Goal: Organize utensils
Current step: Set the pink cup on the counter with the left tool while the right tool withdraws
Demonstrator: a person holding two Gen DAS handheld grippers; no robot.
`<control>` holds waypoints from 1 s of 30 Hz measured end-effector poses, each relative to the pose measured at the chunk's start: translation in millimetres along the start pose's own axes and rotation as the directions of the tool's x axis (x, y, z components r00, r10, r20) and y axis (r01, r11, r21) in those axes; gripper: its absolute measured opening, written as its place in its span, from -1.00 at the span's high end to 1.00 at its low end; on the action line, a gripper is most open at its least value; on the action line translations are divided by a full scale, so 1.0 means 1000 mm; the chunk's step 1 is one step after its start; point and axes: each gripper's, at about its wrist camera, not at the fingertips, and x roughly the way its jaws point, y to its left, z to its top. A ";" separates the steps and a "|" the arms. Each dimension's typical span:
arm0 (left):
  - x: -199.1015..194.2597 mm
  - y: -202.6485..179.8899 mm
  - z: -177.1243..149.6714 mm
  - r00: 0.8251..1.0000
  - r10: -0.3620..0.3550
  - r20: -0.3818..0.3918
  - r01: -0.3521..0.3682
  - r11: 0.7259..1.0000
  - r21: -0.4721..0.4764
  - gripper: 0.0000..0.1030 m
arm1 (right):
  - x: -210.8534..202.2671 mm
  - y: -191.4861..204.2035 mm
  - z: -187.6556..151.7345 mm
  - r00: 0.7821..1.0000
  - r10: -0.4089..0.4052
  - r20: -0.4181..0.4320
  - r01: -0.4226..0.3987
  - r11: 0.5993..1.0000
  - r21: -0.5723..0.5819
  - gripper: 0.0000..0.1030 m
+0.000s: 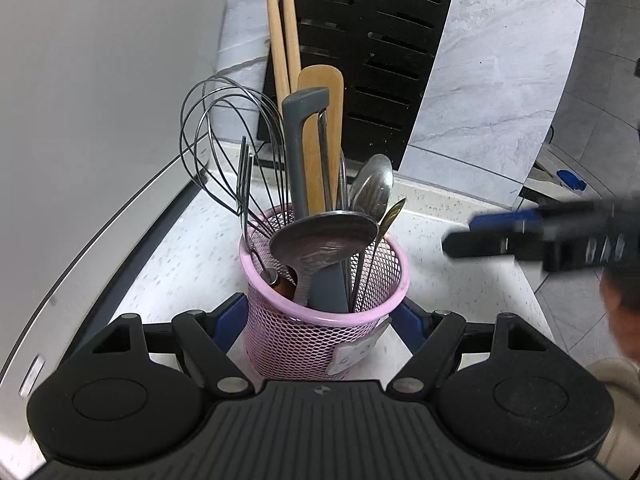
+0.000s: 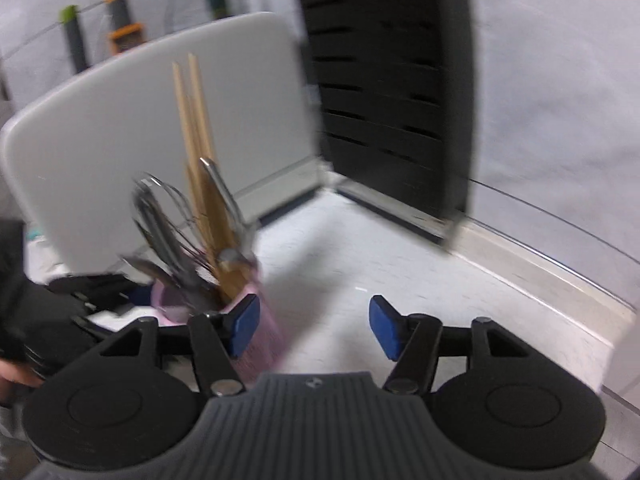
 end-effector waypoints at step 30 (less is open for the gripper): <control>-0.074 -0.071 0.001 0.933 0.249 0.261 -0.259 0.966 0.003 -0.95 | -0.089 0.023 -0.051 0.884 -0.234 0.404 0.227 0.972 0.064 -0.93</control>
